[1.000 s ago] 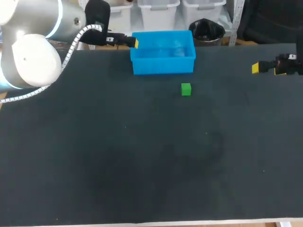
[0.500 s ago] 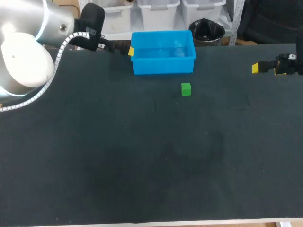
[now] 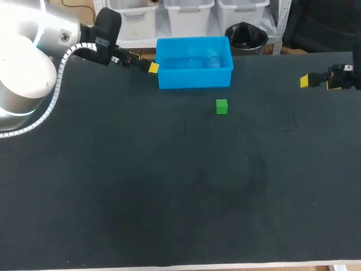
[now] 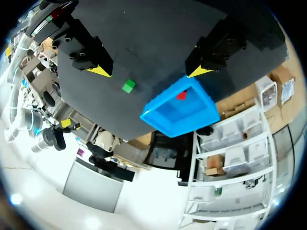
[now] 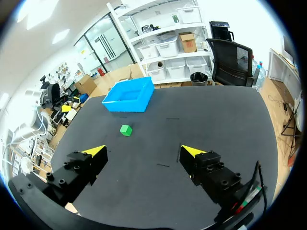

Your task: Use the left arm to pick the red cube and place it into the blue plastic box first, then use the right arm to grasp the green cube and put it into the same blue plastic box after the first action is fully finished.

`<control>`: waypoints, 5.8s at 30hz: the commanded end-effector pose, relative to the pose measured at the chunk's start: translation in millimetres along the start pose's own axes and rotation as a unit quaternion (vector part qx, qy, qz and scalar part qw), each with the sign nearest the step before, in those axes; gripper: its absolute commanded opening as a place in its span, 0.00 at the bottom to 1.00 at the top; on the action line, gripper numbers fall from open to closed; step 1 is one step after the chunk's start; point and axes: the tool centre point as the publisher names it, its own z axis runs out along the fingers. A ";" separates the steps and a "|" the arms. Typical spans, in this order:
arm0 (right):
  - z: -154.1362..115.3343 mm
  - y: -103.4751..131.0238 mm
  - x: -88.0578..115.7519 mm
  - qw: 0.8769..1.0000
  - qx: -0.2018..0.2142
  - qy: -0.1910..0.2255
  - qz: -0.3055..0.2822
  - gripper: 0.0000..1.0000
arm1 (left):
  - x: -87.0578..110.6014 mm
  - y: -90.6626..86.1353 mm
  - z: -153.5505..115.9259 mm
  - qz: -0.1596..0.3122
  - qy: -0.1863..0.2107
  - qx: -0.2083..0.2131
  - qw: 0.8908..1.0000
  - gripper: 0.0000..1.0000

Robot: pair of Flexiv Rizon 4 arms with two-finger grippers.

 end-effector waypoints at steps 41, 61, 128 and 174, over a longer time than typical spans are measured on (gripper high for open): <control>59.1 37.2 -31.3 0.976 0.113 0.165 -0.082 1.00 | 0.3 1.1 -0.6 0.001 -0.001 0.003 1.000 1.00; 85.7 68.6 -42.8 0.966 0.130 0.208 -0.082 1.00 | 0.3 1.1 -0.6 0.001 -0.001 0.003 1.000 1.00; 134.1 97.5 -44.0 0.907 0.198 0.365 -0.071 1.00 | 0.3 1.1 -0.6 0.001 -0.001 0.003 1.000 1.00; 174.2 108.7 -39.6 0.920 0.192 0.341 -0.023 1.00 | 0.3 1.1 -0.6 0.001 -0.001 0.003 1.000 1.00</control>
